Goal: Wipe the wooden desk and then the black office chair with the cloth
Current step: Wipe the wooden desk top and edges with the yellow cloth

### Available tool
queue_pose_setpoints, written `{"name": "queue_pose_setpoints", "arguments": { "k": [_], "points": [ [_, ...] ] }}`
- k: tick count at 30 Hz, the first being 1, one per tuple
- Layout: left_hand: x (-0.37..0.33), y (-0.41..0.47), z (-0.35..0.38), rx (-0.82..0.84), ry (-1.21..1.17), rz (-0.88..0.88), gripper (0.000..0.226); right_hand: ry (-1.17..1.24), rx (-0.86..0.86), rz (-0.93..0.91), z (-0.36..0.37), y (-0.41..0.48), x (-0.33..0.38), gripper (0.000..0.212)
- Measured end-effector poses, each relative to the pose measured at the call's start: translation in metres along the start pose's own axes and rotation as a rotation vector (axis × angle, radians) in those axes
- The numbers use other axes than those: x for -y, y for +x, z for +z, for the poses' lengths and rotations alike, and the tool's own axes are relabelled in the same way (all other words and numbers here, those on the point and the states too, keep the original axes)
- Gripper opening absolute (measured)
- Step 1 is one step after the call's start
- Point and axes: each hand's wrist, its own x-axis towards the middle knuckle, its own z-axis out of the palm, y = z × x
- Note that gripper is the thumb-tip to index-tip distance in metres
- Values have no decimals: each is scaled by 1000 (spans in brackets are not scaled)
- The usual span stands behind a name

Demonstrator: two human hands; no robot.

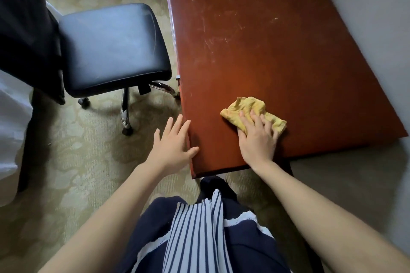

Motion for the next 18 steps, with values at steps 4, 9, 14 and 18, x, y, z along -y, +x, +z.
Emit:
{"name": "queue_pose_setpoints", "arguments": {
  "k": [4, 9, 14, 18],
  "points": [
    [40, -19, -12, -8, 47, 73, 74, -20, 10, 17, 12, -39, 50, 48],
    [91, -38, -30, 56, 108, 139, 72, 1, 50, 10, 21, -83, 97, 51],
    [111, -33, -43, 72, 90, 172, 71, -30, 122, -5, 26, -101, 121, 55],
    [116, -18, -56, 70, 74, 217, 71, -43, 143, 26, 26, -84, 137, 54]
  ]
}}
